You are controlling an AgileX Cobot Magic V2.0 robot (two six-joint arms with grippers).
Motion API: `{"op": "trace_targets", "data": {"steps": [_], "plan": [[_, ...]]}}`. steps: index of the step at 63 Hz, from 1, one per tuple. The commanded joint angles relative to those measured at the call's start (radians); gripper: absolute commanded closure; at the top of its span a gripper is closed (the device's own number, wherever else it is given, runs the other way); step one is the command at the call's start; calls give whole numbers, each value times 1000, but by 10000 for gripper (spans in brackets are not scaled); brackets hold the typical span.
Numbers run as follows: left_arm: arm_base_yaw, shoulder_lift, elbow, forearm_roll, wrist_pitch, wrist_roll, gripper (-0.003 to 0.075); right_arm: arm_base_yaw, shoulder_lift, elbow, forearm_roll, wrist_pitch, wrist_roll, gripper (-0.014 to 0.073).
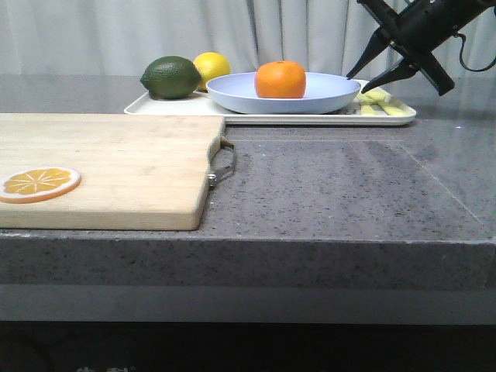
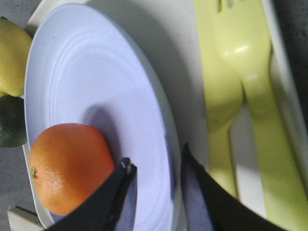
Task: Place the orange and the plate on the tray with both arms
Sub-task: 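Release the plate rim and raise the right gripper away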
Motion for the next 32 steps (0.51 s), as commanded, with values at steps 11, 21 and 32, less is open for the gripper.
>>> {"op": "trace_targets", "data": {"steps": [11, 21, 32], "plan": [[3, -2, -25, -2, -66, -8, 109, -5, -148, -67, -61, 19, -3, 300], [3, -2, -25, -1, -66, -8, 109, -1, -254, -67, -221, 80, -3, 302], [3, -2, -25, 5, -66, -8, 109, 30, -382, -67, -427, 145, -13, 309]]}}
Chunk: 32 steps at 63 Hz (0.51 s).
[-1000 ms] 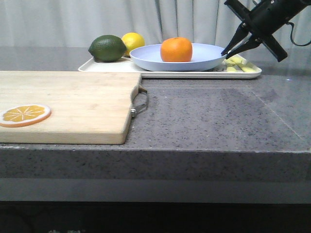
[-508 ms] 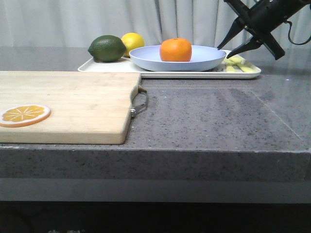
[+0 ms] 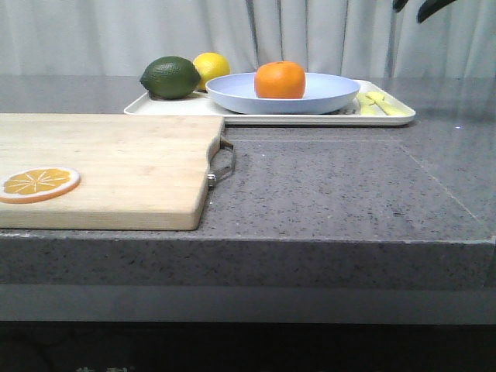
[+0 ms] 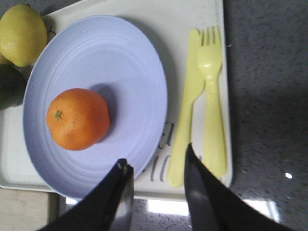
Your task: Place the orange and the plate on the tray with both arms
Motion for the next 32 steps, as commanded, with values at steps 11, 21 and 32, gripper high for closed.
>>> {"op": "trace_targets", "data": {"steps": [11, 21, 32], "plan": [[3, -2, -25, 5, -66, -8, 109, 91, -249, -5, -234, 60, -21, 309], [3, -2, -25, 7, -67, -8, 109, 195, -410, 142, -283, -11, -111, 309], [3, -2, -25, 7, -67, -8, 109, 235, -602, 388, -283, -151, -148, 309]]}}
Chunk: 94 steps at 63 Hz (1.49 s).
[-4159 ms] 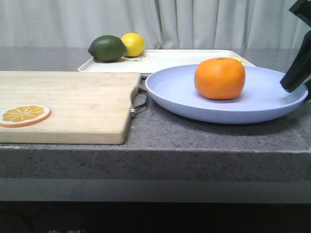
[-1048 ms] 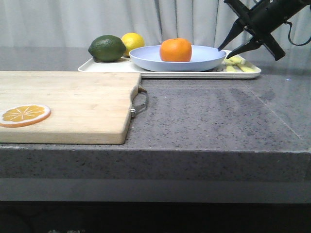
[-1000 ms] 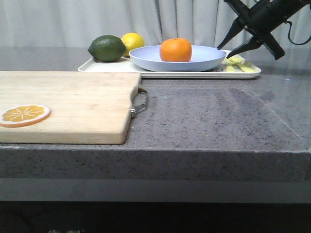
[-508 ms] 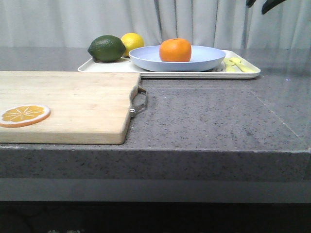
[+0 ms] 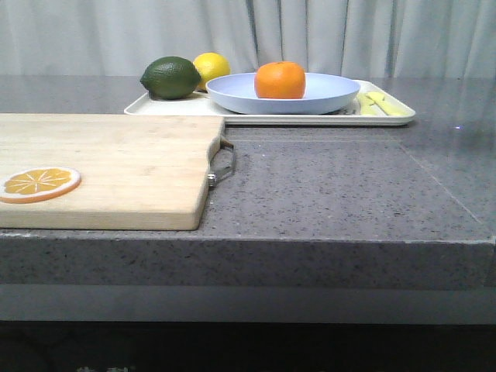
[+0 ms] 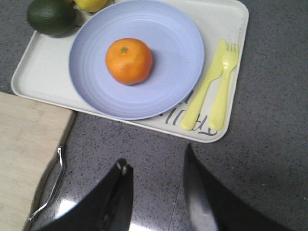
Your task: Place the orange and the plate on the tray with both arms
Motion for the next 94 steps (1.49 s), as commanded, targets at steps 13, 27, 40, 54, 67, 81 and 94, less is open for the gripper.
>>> {"op": "trace_targets", "data": {"steps": [13, 27, 40, 54, 67, 81, 94], "plan": [[3, -2, -25, 7, -67, -8, 109, 3, -364, 391, -47, -241, -76, 309], [3, -2, -25, 5, -67, -8, 109, 3, -622, 693, -84, -320, -76, 309], [3, -2, -25, -3, -67, -8, 109, 3, -808, 879, -121, -332, -75, 309], [3, -2, -25, -5, -65, -8, 110, 3, -897, 937, -121, -306, -75, 309], [3, -2, -25, -5, -65, -8, 231, 3, -897, 937, -121, -305, -75, 309], [3, -2, -25, -5, -65, -8, 547, 3, -897, 937, -121, -303, -75, 418], [3, -2, -25, -5, -65, -8, 738, 3, -897, 937, -121, -305, -75, 660]]}}
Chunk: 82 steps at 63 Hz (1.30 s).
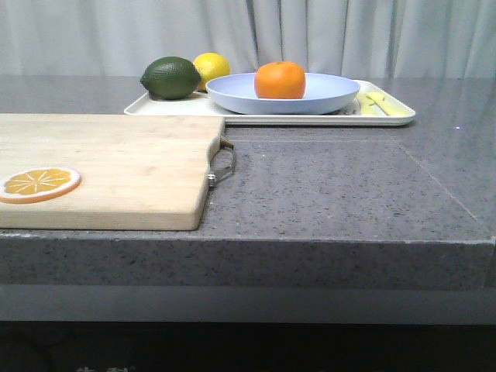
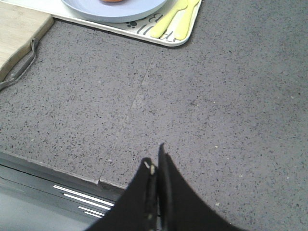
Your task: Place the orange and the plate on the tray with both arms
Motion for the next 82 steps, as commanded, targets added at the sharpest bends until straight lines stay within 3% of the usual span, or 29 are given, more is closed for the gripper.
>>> {"op": "trace_targets", "data": {"steps": [1, 23, 32, 41, 63, 82], "plan": [[3, -2, -25, -5, -65, -8, 738, -2, 1, -21, -13, -63, -11, 659], [3, -2, -25, -5, -65, -8, 738, -2, 1, -21, -13, -63, -11, 662], [15, -61, 43, -20, -156, -8, 738, -2, 1, -21, -13, -63, -11, 662], [136, -201, 197, -20, -338, -8, 738, -2, 1, -21, -13, -63, -11, 662], [510, -658, 747, -6, -767, -8, 738, -2, 1, -21, -13, -63, -11, 662], [637, -774, 912, -73, -807, -8, 738, -2, 1, -21, -13, -63, -11, 662]]}}
